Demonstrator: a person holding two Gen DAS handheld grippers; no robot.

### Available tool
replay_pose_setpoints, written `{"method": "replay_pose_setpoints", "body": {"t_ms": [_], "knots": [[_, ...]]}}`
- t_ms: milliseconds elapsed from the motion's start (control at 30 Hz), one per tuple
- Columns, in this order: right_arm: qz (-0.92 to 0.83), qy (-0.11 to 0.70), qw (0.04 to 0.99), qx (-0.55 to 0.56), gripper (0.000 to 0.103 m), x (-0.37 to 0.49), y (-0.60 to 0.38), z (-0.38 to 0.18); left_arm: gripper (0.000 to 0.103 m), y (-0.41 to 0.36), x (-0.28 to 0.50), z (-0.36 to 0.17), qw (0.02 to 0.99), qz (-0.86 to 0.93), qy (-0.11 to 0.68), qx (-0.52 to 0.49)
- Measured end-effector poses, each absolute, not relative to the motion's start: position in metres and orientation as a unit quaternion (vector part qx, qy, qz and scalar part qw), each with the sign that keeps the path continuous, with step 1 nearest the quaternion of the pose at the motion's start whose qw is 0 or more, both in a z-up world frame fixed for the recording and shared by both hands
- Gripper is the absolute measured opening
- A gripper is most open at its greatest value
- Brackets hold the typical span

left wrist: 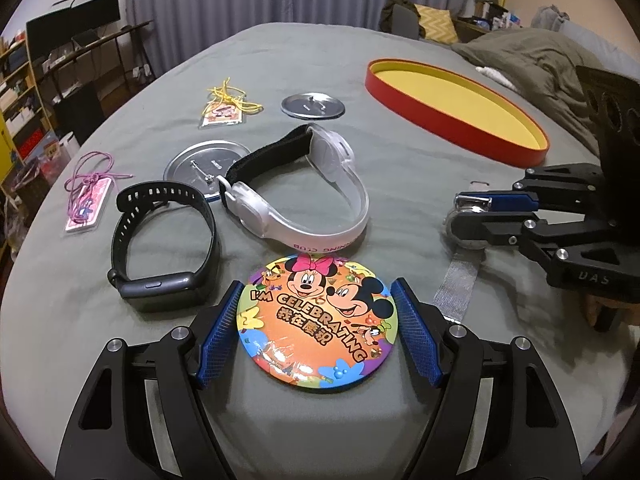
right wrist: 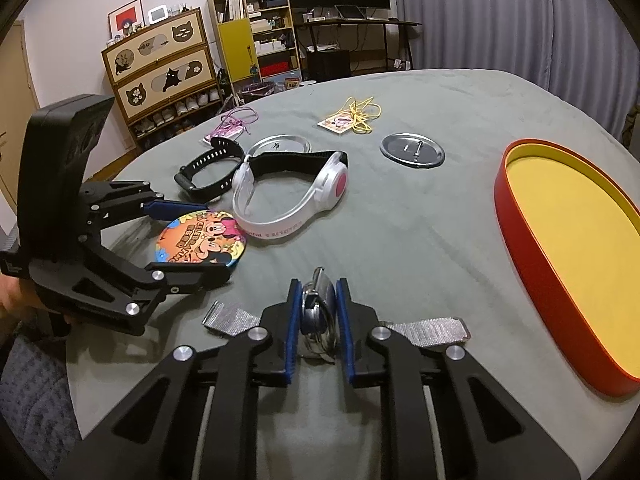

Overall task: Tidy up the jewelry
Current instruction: 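Close the right tool on the silver watch while the left tool grips the Mickey badge, then carry the watch and badge in both tools over the red tray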

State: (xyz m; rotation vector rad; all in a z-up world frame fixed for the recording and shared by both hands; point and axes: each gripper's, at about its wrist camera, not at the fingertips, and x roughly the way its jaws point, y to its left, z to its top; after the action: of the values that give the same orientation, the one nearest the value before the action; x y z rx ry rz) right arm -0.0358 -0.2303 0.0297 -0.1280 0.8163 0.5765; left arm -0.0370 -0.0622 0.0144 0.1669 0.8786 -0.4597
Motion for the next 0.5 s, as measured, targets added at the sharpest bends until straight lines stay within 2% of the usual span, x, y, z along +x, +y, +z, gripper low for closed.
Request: {"method": "replay_pose_setpoints", "body": {"t_ms": [500], "knots": [[0.284, 0.379, 0.880, -0.040, 0.014, -0.042, -0.231, 0.051, 0.072, -0.060, -0.052, 0.049, 0.886, -0.228, 0.397, 0.073]]}}
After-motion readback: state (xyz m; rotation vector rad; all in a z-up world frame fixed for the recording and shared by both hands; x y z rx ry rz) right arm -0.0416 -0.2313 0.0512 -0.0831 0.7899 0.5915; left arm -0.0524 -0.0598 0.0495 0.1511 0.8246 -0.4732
